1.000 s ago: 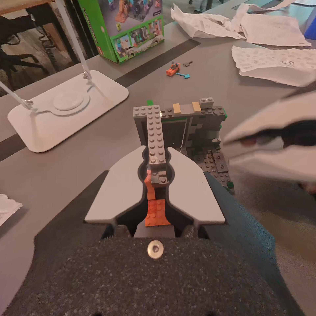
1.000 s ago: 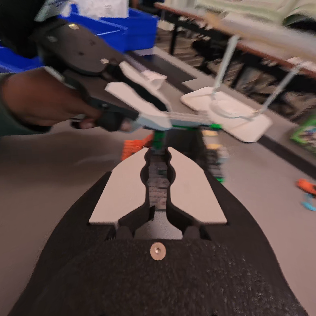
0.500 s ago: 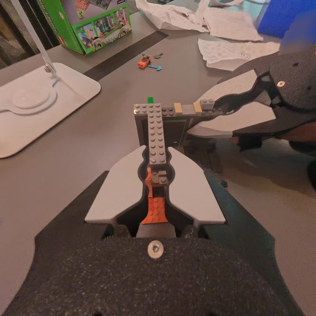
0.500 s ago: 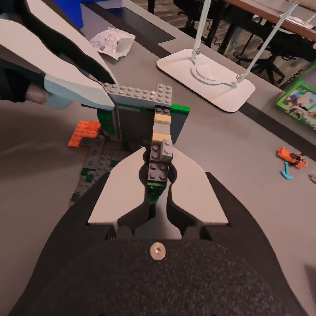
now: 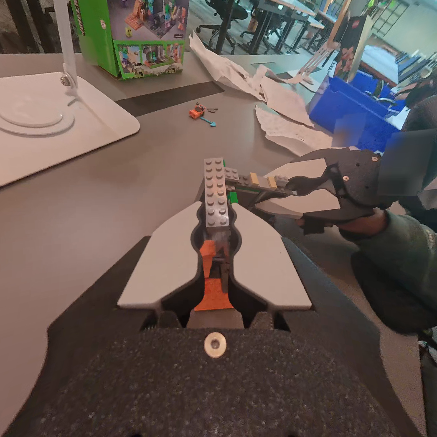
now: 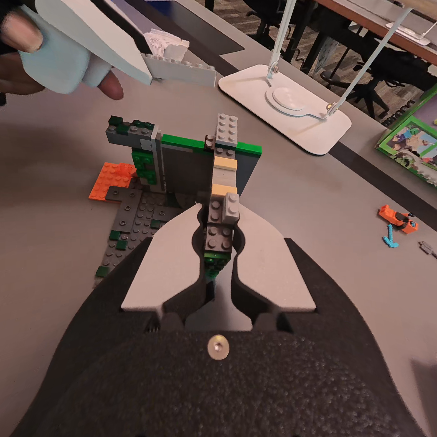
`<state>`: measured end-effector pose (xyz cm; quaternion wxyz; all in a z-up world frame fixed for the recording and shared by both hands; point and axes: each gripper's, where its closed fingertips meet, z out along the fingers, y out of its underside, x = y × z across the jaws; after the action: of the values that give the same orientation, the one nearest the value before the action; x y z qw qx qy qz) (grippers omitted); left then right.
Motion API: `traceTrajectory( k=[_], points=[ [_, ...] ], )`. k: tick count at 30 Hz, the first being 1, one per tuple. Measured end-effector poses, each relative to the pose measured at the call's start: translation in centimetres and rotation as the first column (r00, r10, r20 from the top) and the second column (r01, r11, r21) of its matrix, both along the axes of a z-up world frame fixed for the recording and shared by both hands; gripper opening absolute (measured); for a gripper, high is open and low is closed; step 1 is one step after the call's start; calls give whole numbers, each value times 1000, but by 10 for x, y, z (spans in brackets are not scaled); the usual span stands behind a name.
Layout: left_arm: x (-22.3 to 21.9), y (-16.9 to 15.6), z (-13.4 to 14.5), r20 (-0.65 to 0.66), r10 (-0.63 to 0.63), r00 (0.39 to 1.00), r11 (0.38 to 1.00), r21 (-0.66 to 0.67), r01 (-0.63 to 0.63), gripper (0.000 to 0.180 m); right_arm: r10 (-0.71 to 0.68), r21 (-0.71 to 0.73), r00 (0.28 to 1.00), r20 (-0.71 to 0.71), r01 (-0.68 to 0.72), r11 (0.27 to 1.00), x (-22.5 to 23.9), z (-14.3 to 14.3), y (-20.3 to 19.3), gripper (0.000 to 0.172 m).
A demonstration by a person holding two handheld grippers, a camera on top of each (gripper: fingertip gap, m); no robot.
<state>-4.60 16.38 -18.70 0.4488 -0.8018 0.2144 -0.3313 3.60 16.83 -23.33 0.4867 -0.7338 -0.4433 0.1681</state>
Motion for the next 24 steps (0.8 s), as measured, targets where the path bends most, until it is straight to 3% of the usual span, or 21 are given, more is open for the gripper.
traceTrajectory(
  k=[7, 11, 17, 24],
  points=[
    [-17, -29, 10, -230, -52, 972, 990, 115, 80, 18, -4, 7, 1000, 2, 4, 1000, 4, 0, 1, 19],
    [-31, -45, 10, -325, -20, 945, 987, 147, 71, 18, -3, 14, 1000, 8, 3, 1000, 5, 0, 1, 20],
    [-118, -76, 22, -471, 231, 851, 968, 204, -149, 18, -10, 14, 1000, 10, 10, 1000, 6, 0, 1, 20],
    [-234, -115, 18, -494, 503, 709, 860, 204, -468, 17, -17, 11, 1000, 5, 17, 1000, 6, 0, 1, 20]
  ],
)
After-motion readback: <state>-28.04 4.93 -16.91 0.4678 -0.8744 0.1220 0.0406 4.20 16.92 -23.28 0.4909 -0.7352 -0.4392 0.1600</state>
